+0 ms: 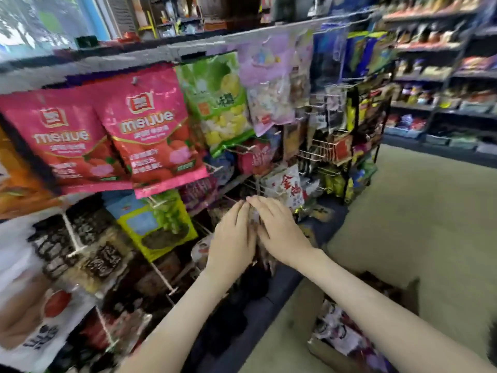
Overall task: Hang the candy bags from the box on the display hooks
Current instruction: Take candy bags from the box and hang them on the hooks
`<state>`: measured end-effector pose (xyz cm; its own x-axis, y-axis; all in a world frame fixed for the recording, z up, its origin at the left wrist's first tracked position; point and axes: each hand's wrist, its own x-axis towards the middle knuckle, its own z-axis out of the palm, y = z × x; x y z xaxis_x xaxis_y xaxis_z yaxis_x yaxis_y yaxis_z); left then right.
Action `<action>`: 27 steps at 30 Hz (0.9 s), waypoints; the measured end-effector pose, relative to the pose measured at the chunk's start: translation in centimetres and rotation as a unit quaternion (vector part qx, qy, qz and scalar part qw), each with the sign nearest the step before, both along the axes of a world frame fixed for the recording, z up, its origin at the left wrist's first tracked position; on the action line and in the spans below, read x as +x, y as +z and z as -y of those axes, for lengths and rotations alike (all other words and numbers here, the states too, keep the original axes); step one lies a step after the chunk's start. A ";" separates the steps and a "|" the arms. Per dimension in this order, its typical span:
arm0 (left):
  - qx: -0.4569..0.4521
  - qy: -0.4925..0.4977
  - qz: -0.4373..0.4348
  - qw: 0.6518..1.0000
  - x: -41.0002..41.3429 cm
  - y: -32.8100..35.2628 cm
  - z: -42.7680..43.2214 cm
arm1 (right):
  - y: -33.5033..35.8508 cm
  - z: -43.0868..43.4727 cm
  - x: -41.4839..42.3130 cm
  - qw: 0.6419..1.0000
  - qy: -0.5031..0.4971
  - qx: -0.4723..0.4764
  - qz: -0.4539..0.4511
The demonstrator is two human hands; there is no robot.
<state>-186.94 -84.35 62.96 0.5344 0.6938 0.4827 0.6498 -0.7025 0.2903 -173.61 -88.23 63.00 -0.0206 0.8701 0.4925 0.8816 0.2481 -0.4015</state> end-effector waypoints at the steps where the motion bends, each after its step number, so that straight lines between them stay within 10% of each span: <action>1: -0.015 -0.019 -0.007 1.000 2.9 -0.9 0.6 | -1.0 1.1 2.9 1.000 -0.016 -0.016 -0.004; 11: -0.243 -0.126 -0.158 0.949 26.6 -15.2 7.7 | -15.2 13.6 27.5 0.936 -0.230 -0.237 -0.119; 27: -0.468 -0.110 -0.308 0.821 35.2 -58.3 8.8 | -62.5 19.7 32.1 0.639 -0.421 -0.530 -0.366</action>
